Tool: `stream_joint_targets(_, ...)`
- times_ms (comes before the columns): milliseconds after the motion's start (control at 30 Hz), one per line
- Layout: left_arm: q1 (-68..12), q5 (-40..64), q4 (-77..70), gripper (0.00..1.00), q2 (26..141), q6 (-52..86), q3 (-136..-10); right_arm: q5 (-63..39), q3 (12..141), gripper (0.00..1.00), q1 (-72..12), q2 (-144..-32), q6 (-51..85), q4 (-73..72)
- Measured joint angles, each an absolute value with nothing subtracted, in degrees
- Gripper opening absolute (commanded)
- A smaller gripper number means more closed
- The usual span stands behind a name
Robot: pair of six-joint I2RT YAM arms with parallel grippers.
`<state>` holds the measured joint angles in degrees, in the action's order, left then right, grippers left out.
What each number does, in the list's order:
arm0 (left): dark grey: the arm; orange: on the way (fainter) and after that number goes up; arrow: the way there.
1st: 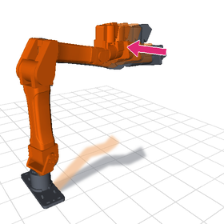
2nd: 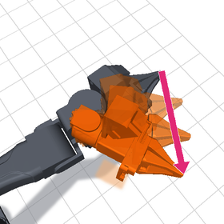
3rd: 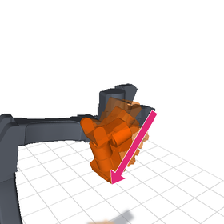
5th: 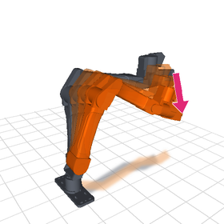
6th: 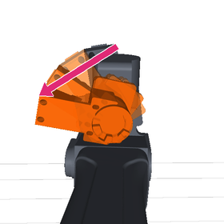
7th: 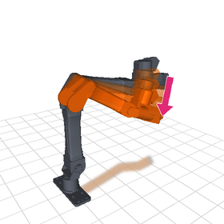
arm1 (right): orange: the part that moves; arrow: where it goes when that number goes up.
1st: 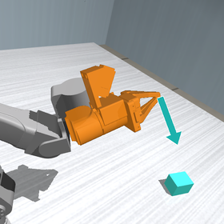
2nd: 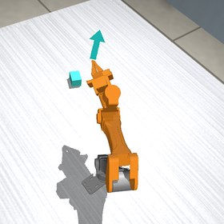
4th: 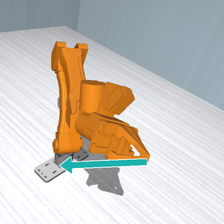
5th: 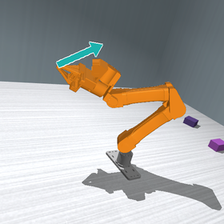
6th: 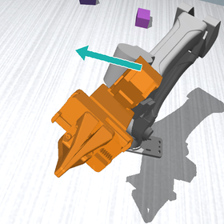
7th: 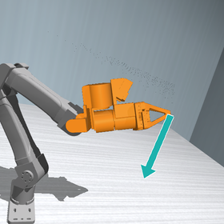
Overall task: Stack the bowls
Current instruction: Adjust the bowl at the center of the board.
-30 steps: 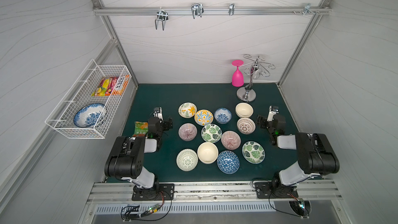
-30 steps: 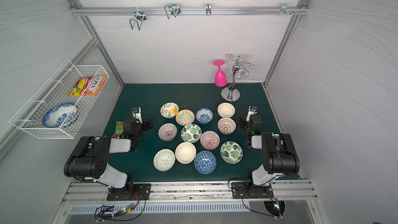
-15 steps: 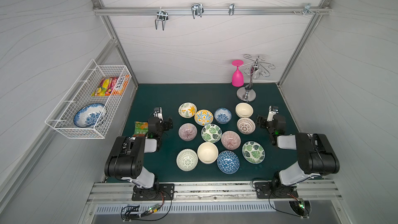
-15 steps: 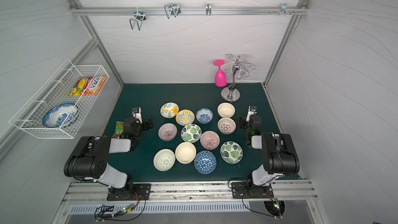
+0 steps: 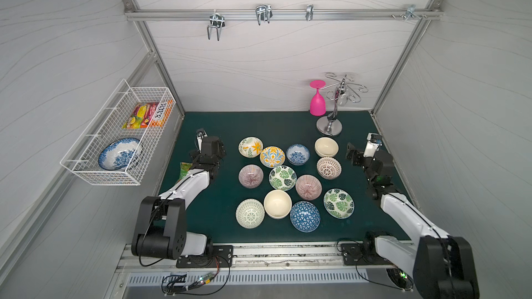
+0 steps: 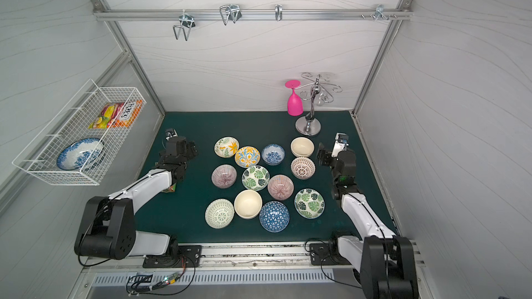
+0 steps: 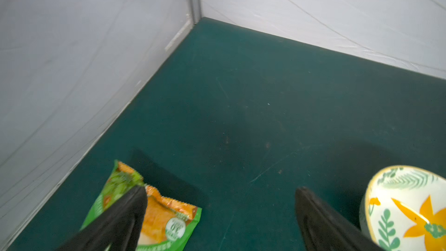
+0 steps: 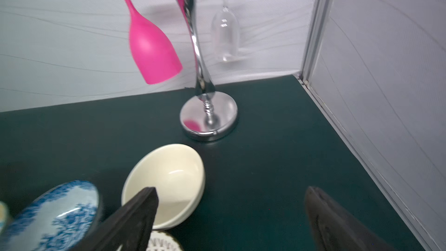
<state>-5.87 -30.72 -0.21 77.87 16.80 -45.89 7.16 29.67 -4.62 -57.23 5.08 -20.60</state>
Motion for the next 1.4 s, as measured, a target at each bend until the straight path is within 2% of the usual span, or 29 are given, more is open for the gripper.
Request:
stream_joint_targets(200,-7.84,-31.9,23.83,1.0,71.22,25.87,-58.61,8.05,45.56,0.99,-3.31,-54.28,20.62,1.45)
stream_joint_targets(333,-7.86,-25.1,32.49,1.0,62.67,28.34,-58.3,-4.34,50.87,0.99,2.61,-59.22,26.17,12.25)
stream_joint_targets(400,-8.36,-21.37,36.62,1.0,58.7,30.37,-58.3,-11.09,52.29,0.99,2.66,-62.24,27.86,17.3)
stream_joint_targets(533,-10.94,-17.91,42.7,1.0,56.25,33.82,-57.91,-14.09,56.45,0.99,-5.17,-64.07,29.5,26.81)
stream_joint_targets(667,-18.92,-17.45,47.4,1.0,56.12,37.67,-55.83,-10.7,64.62,0.99,-17.28,-65.95,29.56,32.8)
stream_joint_targets(767,-22.79,-16.95,48.99,1.0,54.59,40.64,-53.98,-7.81,70.17,0.99,-24.62,-69.52,28.93,35.66)
stream_joint_targets(933,-23.38,-17.08,49.39,1.0,51.81,43.07,-52.73,-4.69,77.36,0.92,-31.66,-80.75,26.44,39.05)
stream_joint_targets(1100,-23.38,-17.17,45.39,1.0,51.94,43.05,-50.74,-6.55,85.67,0.84,-33.32,-94.5,22.72,40.84)
stream_joint_targets(1400,-22.74,-16.21,35.0,1.0,60.36,41.25,-49.25,-11.92,114.61,0.74,-35.35,-118.45,14.17,47.22)
